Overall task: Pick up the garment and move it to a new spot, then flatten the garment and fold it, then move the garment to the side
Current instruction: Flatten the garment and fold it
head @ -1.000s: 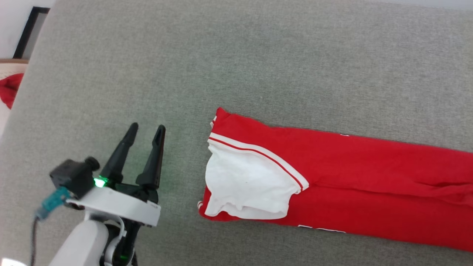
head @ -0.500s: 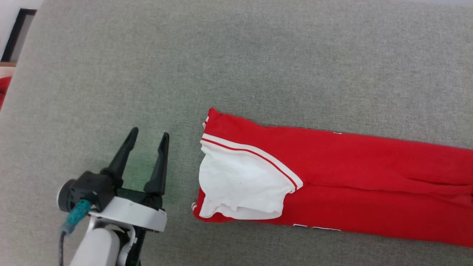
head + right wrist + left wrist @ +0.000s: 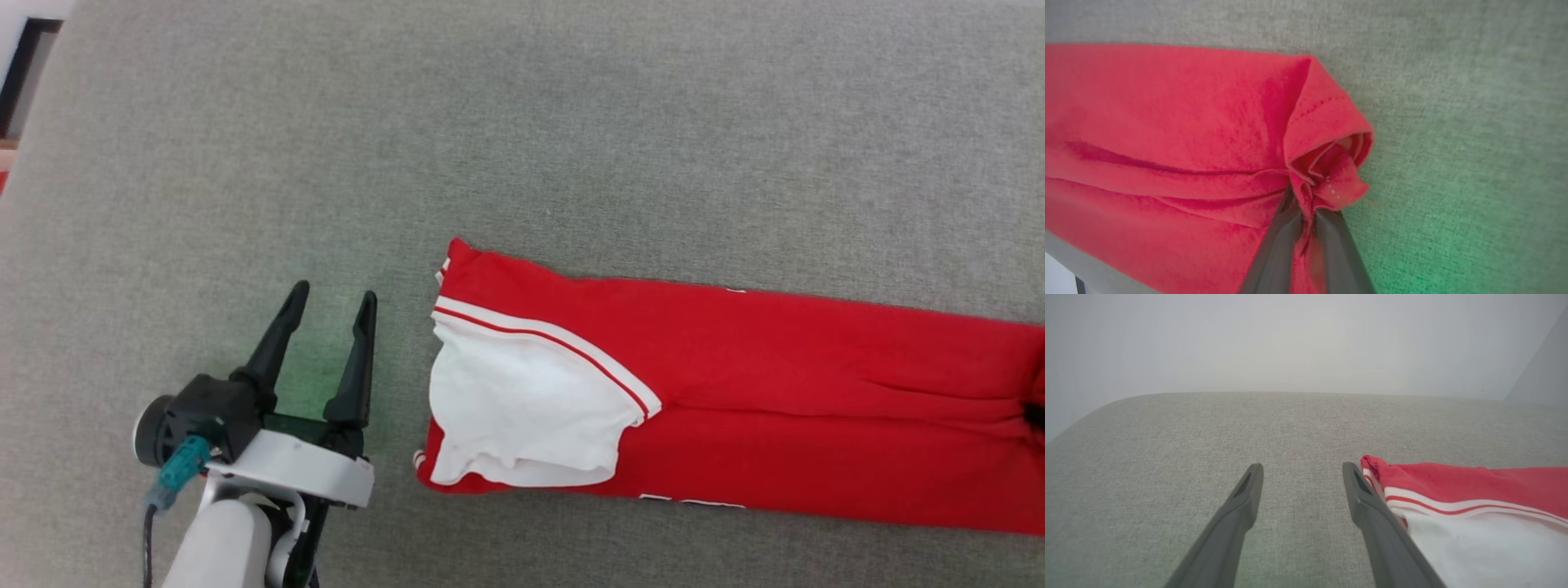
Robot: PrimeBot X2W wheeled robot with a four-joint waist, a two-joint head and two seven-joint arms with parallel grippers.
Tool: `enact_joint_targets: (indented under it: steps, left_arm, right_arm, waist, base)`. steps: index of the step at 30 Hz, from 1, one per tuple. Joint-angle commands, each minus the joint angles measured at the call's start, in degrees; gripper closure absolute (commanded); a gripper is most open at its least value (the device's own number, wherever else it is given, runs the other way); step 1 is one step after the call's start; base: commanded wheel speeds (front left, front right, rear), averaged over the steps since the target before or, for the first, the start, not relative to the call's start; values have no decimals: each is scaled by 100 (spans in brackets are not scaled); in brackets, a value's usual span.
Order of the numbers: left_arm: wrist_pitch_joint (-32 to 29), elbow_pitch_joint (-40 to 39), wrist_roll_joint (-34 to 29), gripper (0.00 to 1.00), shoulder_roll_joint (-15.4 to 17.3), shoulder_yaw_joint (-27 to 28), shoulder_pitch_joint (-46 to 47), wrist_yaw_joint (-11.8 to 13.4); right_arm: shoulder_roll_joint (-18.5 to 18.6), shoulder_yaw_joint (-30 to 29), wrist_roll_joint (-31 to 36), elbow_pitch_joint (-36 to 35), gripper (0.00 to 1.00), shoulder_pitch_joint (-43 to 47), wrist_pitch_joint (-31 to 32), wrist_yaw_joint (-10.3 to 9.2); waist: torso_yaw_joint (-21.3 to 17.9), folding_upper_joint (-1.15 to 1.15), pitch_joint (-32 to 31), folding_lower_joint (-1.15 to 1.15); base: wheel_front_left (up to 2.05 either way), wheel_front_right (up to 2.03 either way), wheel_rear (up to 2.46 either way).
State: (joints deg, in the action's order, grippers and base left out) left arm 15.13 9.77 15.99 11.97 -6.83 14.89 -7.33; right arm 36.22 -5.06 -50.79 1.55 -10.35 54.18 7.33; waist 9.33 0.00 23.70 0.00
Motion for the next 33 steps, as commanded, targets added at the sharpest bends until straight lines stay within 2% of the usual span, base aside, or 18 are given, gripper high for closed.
enact_joint_targets:
  steps: [1,6,9,14,19,21,26,29,33]
  left_arm:
    - [-4,-1,-47,0,-6,27,-4,-12]
    - [-4,-41,-8,0,69,38,-47,-13]
    - [-4,-89,3,0,129,37,-61,-14]
    - [-4,-120,36,0,248,61,-66,-15]
    - [-4,-68,64,0,327,31,-49,-15]
    - [-4,-45,81,0,338,21,-37,-15]
    - [-4,0,104,0,320,10,-44,-15]
    - [-3,48,124,0,279,-44,-67,-16]
    - [-3,78,169,0,219,-31,-142,-16]
  right_arm:
    - [-357,213,63,127,100,50,-34,26]
    - [-358,-442,219,103,100,-148,-528,6]
    - [-200,-857,439,198,100,-108,-854,5]
    - [50,-1682,683,684,100,-150,-1434,12]
    - [198,-2235,721,1224,100,-306,-1677,12]
    - [230,-2275,617,1291,100,-282,-1718,12]
    - [199,-1944,386,1083,100,-163,-1647,12]
    - [194,-1487,89,518,100,89,-1544,12]
    - [107,-1085,-325,-583,100,438,-1519,13]
  waist:
    - [-40,0,-4,0]
    - [-205,0,27,0]
    - [-316,0,72,0]
    - [-458,0,133,0]
    - [-553,0,134,0]
    - [-574,0,116,0]
    - [-606,0,40,0]
    - [-587,0,-44,0]
    - [-555,0,-134,0]
  base:
    - [0,0,0]
    - [0,0,0]
    - [0,0,0]
    - [0,0,0]
    - [0,0,0]
    - [0,0,0]
    - [0,0,0]
    - [0,0,0]
    - [0,0,0]
